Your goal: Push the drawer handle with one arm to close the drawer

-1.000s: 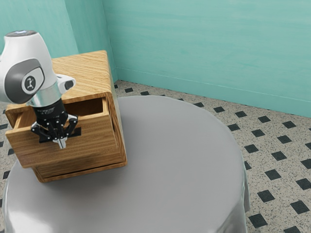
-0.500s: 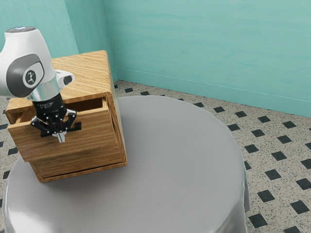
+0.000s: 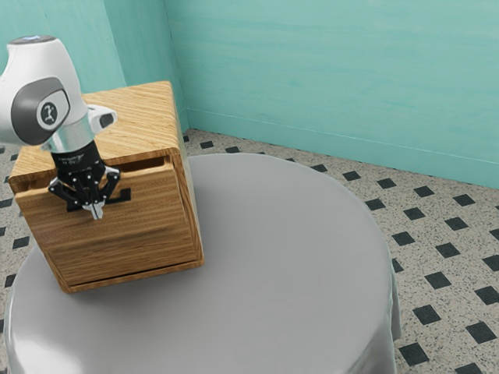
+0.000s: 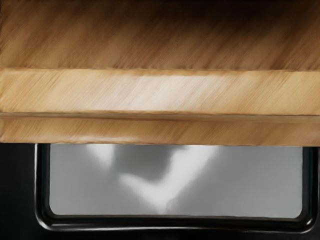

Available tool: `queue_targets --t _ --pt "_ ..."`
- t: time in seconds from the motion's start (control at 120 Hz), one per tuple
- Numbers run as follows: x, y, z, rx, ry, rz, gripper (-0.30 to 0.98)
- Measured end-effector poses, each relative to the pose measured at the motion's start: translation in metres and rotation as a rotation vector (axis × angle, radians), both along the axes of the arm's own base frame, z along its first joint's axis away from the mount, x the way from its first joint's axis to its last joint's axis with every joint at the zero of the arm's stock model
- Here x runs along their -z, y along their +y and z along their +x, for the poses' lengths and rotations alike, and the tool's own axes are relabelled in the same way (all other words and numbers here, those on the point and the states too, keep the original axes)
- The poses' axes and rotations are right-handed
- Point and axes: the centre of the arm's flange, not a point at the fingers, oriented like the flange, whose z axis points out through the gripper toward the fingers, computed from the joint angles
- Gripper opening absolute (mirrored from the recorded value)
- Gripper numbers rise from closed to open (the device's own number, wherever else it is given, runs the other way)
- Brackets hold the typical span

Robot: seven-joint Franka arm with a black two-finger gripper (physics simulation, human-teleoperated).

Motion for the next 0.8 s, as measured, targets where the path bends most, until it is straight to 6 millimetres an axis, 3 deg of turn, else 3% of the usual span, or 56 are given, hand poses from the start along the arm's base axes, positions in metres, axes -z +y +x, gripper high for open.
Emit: queue_targets --t 0.8 --pt "0.003 0.027 0.025 0.029 0.014 0.0 -0.1"
